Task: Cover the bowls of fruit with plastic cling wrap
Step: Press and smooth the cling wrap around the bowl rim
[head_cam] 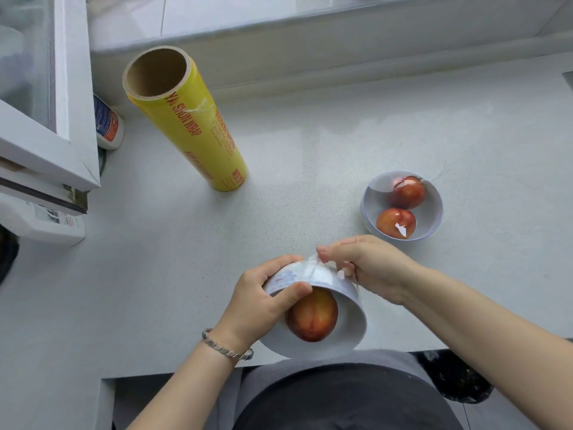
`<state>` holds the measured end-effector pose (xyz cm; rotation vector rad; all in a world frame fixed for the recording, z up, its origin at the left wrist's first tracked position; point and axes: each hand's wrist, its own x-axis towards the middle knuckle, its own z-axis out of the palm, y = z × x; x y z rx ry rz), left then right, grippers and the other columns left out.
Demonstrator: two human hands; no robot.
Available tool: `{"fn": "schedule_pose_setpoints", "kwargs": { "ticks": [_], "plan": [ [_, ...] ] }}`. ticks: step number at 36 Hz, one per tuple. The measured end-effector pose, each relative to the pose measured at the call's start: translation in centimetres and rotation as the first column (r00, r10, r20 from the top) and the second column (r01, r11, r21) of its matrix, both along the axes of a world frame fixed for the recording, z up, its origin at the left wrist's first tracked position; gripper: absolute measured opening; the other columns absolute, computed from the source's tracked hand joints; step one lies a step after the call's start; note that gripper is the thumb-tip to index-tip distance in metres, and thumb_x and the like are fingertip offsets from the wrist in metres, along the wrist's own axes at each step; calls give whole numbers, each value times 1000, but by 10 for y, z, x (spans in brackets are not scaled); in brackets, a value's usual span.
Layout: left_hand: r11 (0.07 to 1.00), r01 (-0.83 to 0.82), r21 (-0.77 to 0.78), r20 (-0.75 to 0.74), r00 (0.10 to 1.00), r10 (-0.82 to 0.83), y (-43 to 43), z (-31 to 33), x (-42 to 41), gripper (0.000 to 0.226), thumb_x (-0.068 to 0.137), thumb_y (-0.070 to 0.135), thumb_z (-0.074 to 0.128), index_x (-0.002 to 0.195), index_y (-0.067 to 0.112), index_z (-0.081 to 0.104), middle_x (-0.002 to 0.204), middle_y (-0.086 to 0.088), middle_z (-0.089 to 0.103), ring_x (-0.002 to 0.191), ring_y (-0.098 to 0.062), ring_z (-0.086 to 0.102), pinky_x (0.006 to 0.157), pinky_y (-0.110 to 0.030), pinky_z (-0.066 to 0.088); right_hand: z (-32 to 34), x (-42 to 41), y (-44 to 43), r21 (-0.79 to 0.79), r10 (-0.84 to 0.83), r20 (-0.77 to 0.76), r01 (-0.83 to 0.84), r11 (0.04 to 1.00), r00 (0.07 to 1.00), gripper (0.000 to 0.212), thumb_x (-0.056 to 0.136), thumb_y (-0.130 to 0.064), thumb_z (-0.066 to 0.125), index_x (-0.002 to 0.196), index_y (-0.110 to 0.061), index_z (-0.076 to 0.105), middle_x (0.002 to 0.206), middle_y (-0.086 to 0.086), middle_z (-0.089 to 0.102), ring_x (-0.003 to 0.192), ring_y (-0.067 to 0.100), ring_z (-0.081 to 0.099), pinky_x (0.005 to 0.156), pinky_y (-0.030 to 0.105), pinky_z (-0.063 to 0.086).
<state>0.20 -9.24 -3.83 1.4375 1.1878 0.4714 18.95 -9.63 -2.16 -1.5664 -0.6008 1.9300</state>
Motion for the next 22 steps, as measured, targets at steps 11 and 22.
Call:
{"fn": "schedule_pose_setpoints", "kwargs": {
  "ticks": [11, 22],
  "plan": [
    [995, -85, 55, 105, 991, 79, 0, 1, 3, 66, 53, 81, 61, 96, 31, 63, 92, 28, 69, 89, 7, 63, 75, -8, 46, -6, -17, -1, 134, -237, 164, 216, 967, 958, 19, 79, -12, 69, 62, -6, 66, 51, 5, 56, 48, 12, 50, 49, 17, 42],
    [993, -116, 27, 109, 988, 113, 0, -2, -4, 67, 50, 83, 61, 94, 32, 66, 91, 19, 71, 90, 3, 64, 76, -11, 47, 0, 8, 3, 304, -160, 432, 23, 952, 888, 13, 72, -12, 77, 66, -20, 68, 64, -3, 64, 60, 7, 57, 58, 13, 42]
  ]
}}
